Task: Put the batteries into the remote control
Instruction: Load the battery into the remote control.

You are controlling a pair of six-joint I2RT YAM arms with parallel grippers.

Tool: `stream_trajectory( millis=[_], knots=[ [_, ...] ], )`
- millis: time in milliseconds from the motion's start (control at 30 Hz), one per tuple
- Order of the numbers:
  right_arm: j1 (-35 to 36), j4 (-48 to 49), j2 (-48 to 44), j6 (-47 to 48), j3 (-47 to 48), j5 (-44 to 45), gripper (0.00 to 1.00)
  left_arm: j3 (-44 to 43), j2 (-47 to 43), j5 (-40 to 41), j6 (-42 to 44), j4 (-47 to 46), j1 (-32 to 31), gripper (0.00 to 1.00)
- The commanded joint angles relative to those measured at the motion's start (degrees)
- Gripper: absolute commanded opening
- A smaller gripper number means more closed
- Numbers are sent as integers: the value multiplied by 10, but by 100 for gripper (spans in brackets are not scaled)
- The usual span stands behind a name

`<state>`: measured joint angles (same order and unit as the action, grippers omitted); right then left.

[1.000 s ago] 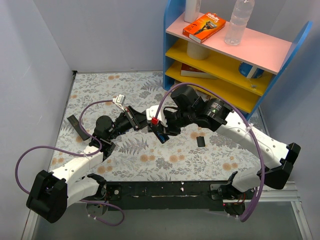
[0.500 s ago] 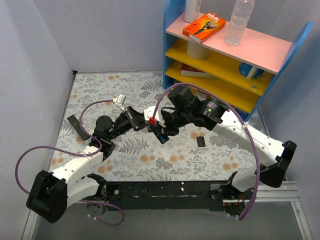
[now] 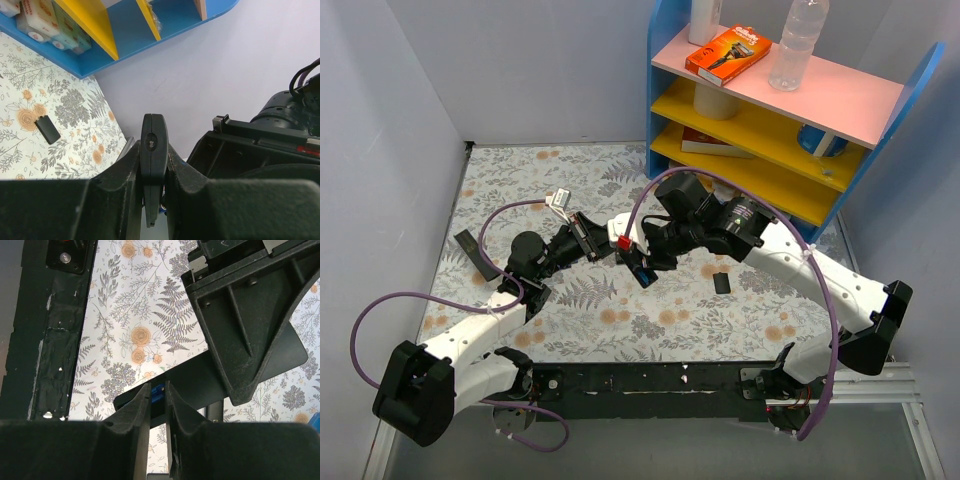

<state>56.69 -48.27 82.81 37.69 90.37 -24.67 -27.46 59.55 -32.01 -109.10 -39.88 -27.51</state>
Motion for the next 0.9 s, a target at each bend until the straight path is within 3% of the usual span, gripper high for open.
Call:
stream_trajectory(
  millis=[0, 867],
  knots=[
    [0, 1, -12, -3, -19, -6, 21, -4, -15, -1, -22, -58, -1, 0],
    [-9, 32, -39, -17, -113, 15, 14, -11, -33, 20, -47, -124, -1, 0]
  ],
)
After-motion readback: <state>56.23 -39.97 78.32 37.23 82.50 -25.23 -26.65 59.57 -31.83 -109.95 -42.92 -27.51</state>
